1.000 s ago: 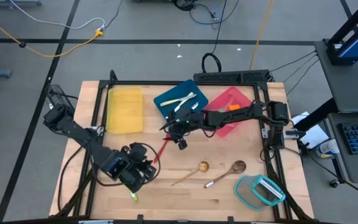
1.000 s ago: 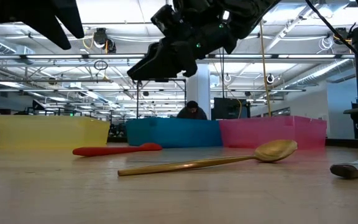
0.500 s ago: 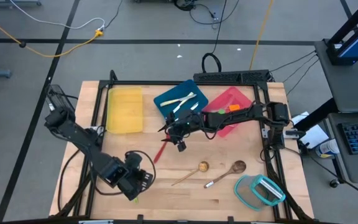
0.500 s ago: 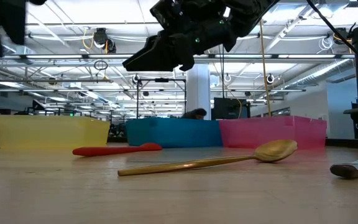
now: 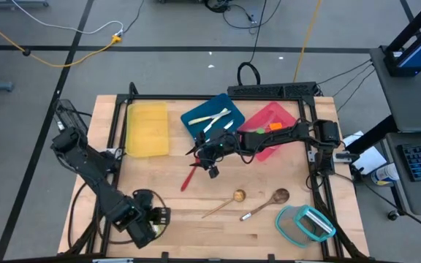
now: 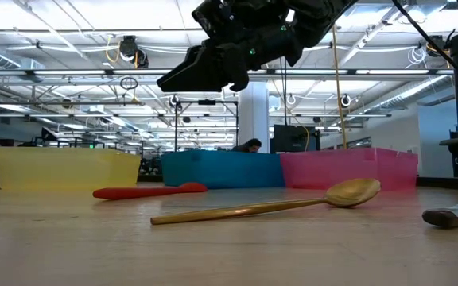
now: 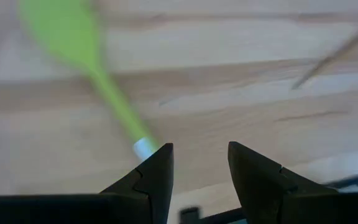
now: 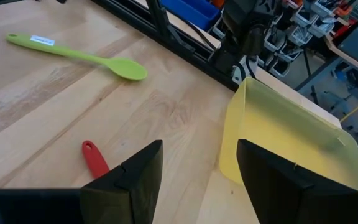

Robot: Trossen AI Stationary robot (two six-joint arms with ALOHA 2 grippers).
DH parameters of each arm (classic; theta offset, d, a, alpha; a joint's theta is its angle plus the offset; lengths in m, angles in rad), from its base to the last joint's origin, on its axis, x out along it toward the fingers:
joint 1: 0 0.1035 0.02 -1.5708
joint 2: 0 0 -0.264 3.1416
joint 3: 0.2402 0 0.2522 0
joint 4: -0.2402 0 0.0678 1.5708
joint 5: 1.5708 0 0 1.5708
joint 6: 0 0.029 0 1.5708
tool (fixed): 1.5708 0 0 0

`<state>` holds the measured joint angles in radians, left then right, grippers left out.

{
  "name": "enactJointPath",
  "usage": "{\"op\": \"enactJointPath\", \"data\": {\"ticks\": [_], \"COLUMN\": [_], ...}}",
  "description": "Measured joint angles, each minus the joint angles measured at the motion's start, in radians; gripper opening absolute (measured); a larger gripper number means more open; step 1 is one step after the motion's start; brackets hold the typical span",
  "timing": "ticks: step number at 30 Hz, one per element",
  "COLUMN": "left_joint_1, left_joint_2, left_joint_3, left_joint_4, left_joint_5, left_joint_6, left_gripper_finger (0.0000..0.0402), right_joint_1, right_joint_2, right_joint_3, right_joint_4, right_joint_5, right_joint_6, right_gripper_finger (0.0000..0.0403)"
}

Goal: Pick & Place Kitchen Items
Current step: Put the green spoon into the yellow bin

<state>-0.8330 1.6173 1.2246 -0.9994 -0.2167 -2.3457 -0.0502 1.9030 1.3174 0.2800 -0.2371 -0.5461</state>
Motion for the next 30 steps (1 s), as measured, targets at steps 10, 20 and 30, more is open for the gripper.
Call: {"op": "enactJointPath", "data": {"ticks": [10,20,30], "left_joint_1": [-0.053,-0.051,-0.048], "left_joint_2": [0.0,0.0,0.0], "left_joint_3": [-0.115,-0.241,-0.341], "left_joint_4": [0.036,0.134,0.203], "left_joint_5": [0.087,0.086,0.051], "left_joint_6": [-0.147,-0.171,-0.193], "left_gripper_finger": [0.0159,0.0159,0.0159], "right_joint_1": [0.0,0.0,0.0], "right_joint_2": [0.0,0.0,0.0], "right_joint_3": [0.0,0.0,0.0], "right_joint_4": [-0.001,-0.001,-0.001], "right_joint_5": [0.0,0.0,0.0], "right_joint_6": [0.002,0.01,0.063], "right_gripper_finger": [0.0199,0.0198,0.0198]}}
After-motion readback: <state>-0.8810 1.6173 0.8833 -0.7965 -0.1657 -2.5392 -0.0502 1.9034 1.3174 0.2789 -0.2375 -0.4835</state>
